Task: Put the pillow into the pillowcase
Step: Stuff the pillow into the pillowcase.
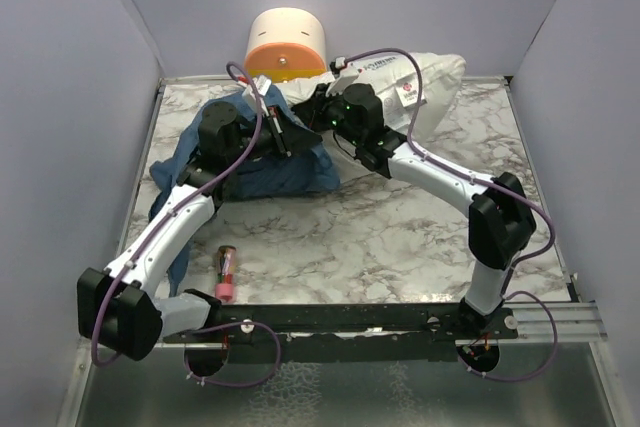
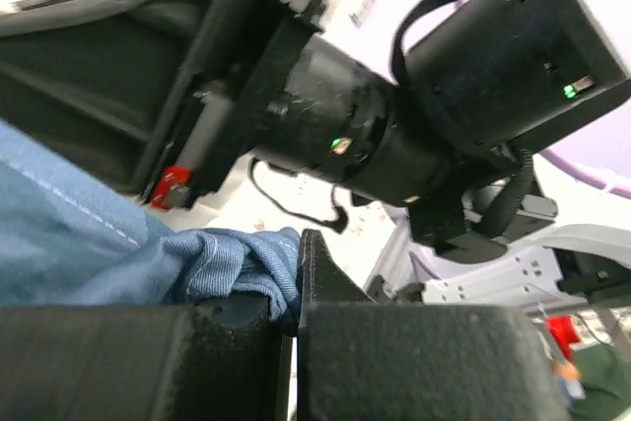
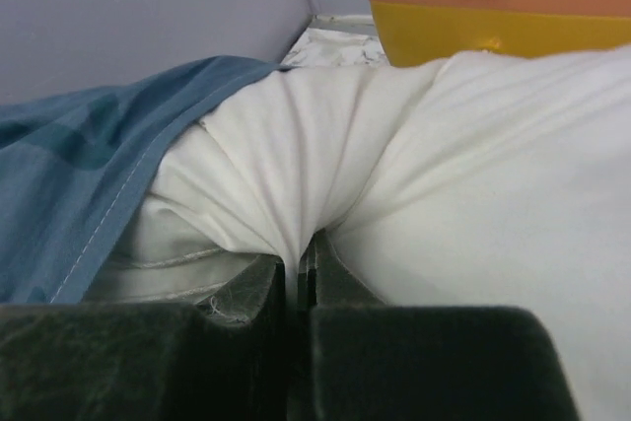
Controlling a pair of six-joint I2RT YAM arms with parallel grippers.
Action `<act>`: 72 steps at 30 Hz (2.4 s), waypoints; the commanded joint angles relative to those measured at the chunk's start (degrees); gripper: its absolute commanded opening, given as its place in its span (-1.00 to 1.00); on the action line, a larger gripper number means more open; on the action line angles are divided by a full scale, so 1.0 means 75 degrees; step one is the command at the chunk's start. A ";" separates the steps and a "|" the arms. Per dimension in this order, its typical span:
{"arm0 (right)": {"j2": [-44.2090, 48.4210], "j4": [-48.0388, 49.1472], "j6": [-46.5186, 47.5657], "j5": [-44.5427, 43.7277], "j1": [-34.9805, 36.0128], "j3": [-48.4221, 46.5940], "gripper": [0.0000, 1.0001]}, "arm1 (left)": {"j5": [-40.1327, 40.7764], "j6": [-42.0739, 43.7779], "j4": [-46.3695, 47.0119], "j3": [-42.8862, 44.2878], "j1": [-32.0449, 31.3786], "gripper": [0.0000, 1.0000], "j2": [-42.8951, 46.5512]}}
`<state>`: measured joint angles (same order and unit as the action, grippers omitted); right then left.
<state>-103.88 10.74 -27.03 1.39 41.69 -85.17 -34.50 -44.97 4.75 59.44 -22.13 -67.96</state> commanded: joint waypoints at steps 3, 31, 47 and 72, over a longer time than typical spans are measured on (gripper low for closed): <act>-0.0203 0.0900 -0.0866 0.0895 0.0335 0.1510 -0.99 | -0.1587 -0.1439 0.2438 -0.0762 0.0158 -1.00 -0.0355; 0.2934 -0.0484 0.1619 0.1722 0.0266 -0.0249 -0.99 | -0.1343 -0.2092 0.0448 0.2921 0.1265 -1.00 -0.0776; 0.1629 -0.3463 0.1675 0.1299 -0.1080 -0.2261 -0.02 | 0.0702 -0.1970 0.0322 0.1653 0.1339 -1.00 -0.2254; 0.1556 -0.5847 0.4354 0.1672 -0.1375 -0.0683 0.54 | -0.0293 -0.2299 0.0372 0.2720 0.1284 -1.00 -0.2350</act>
<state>-88.77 -31.16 3.36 16.75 31.48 -90.24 -34.02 -60.99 5.45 77.19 -12.21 -86.32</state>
